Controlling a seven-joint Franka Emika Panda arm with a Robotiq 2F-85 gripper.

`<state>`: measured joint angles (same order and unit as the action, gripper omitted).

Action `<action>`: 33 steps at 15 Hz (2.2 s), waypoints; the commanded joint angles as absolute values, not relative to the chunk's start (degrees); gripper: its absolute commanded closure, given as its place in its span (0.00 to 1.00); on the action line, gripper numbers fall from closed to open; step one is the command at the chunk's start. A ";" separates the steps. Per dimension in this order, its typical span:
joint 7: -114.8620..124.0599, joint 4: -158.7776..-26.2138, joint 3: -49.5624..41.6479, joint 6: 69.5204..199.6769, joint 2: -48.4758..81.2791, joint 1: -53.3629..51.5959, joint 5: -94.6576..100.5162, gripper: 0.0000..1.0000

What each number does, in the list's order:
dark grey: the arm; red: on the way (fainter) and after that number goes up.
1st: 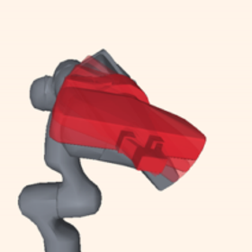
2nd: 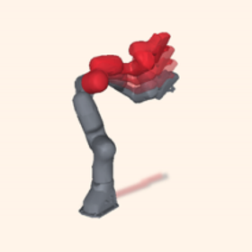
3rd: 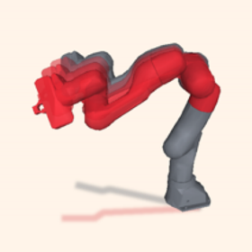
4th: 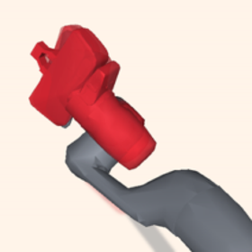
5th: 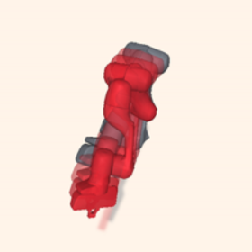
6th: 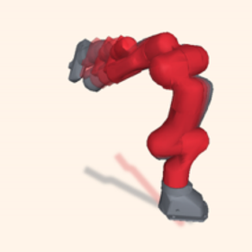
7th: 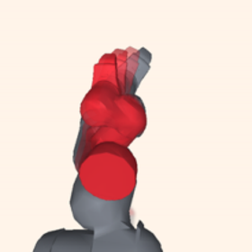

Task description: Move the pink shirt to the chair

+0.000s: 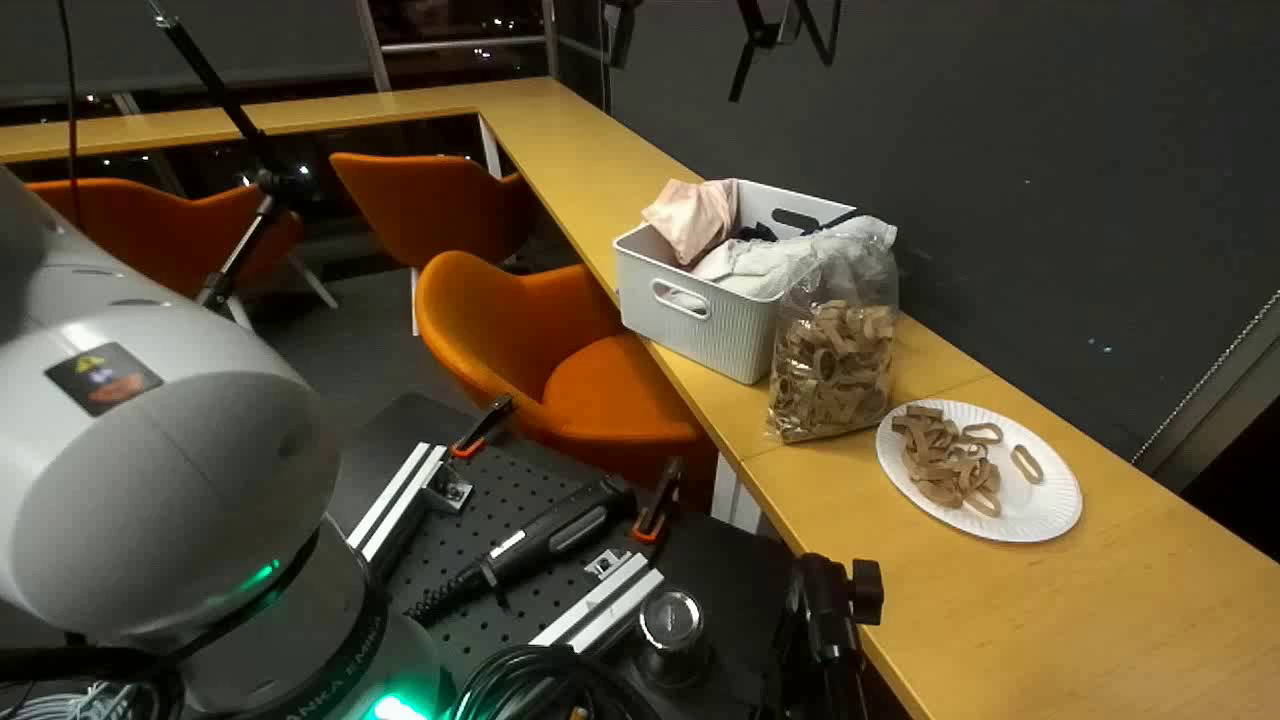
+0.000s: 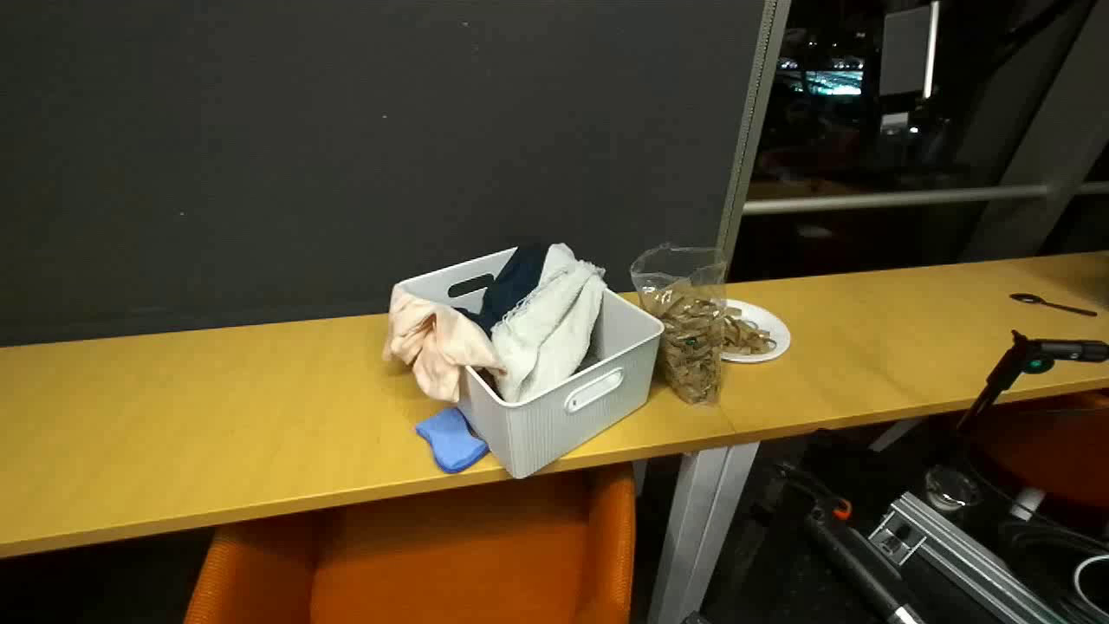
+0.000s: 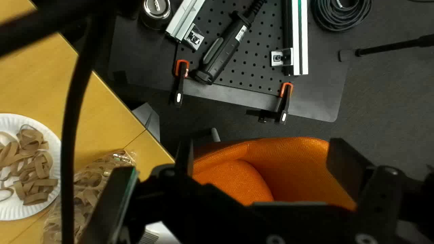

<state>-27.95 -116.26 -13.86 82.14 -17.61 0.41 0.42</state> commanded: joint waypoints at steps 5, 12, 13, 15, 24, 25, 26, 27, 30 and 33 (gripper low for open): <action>-28.26 -115.97 -12.79 81.98 -17.46 1.67 0.14 0.00; -31.78 -109.84 -10.98 90.88 -4.18 0.17 -0.58 0.00; -32.26 -107.52 -10.11 92.80 -0.72 0.07 -1.02 0.00; -32.74 -103.05 -7.67 96.28 5.38 -0.04 -1.08 0.00; -26.95 -87.59 -0.41 112.68 23.19 0.36 6.65 0.00; -27.70 -85.98 -0.22 114.58 25.58 0.70 6.60 0.00; -28.53 -84.38 -0.02 115.86 27.78 1.09 6.30 0.00; -29.72 -82.54 0.44 117.34 30.51 1.42 5.92 0.00; -32.57 -77.65 1.80 119.60 36.68 1.59 6.29 0.00; -34.55 -75.70 3.13 119.97 39.71 0.95 6.67 0.00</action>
<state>-32.40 -79.99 1.06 120.30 36.49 0.59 5.37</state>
